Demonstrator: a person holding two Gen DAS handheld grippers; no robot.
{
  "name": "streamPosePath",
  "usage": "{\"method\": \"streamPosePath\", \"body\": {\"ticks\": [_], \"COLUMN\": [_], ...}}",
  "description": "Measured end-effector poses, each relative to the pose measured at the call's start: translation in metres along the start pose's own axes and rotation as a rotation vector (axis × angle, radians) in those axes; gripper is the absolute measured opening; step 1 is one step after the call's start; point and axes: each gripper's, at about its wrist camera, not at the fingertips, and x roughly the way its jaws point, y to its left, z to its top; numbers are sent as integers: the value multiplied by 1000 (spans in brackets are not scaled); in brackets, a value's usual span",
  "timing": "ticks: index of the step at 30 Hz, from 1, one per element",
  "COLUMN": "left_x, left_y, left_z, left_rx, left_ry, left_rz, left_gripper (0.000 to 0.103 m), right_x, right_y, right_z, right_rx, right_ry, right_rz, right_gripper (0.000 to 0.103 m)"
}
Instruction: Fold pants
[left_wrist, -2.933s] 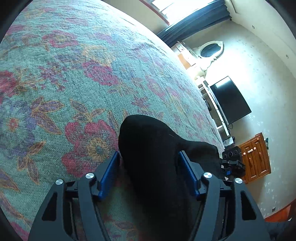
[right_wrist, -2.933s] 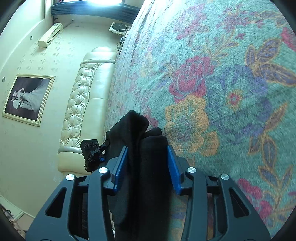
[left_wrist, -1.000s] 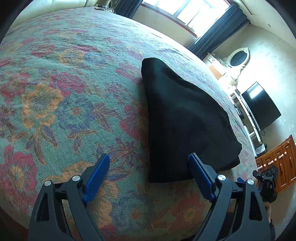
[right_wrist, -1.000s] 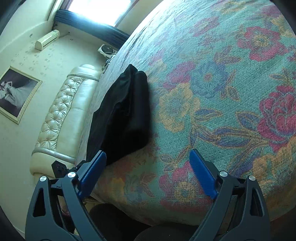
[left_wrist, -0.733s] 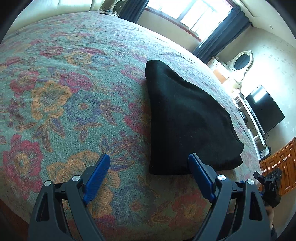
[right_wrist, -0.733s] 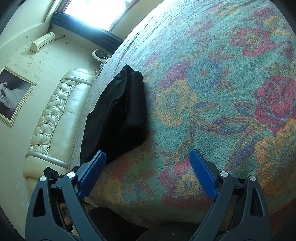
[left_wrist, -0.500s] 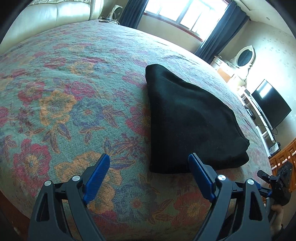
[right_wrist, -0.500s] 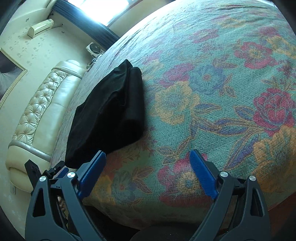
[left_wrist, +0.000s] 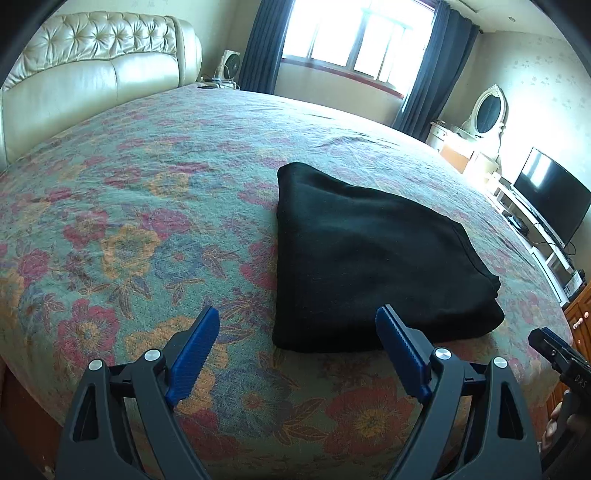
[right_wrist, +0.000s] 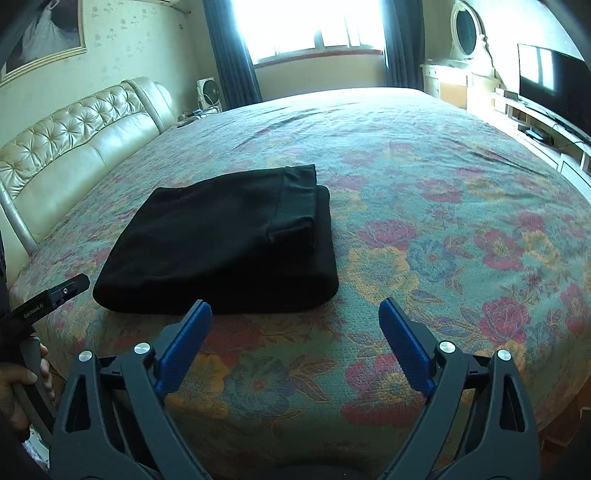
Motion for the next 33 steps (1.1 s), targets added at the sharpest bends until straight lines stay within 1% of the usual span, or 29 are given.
{"method": "streamPosePath", "body": {"ticks": [2, 6, 8, 11, 16, 18, 25, 33], "left_x": [-5, -13, -14, -10, -5, -4, -5, -4], "left_y": [-6, -22, -27, -26, -15, -12, -19, -21], "left_z": [-1, -5, -6, -6, -5, -6, -10, -10], "left_rx": [20, 93, 116, 114, 53, 41, 61, 65], "left_ry": [-27, -77, -83, -73, -43, -37, -36, -37], "left_rz": [5, 42, 57, 97, 95, 79, 55, 61], "left_gripper": [85, 85, 85, 86, 85, 85, 85, 85], "right_x": [1, 6, 10, 10, 10, 10, 11, 12], "right_y": [12, 32, 40, 45, 45, 46, 44, 44], "right_z": [1, 1, -2, -5, -6, -7, -7, -7], "right_rx": [-35, -78, -107, -129, -136, -140, -134, -135], "right_ry": [-18, -32, -25, -27, -29, -27, -24, -19], "right_rz": [-3, -12, -26, -39, -41, -40, -42, -44], "right_gripper": [92, 92, 92, 92, 92, 92, 92, 92]}}
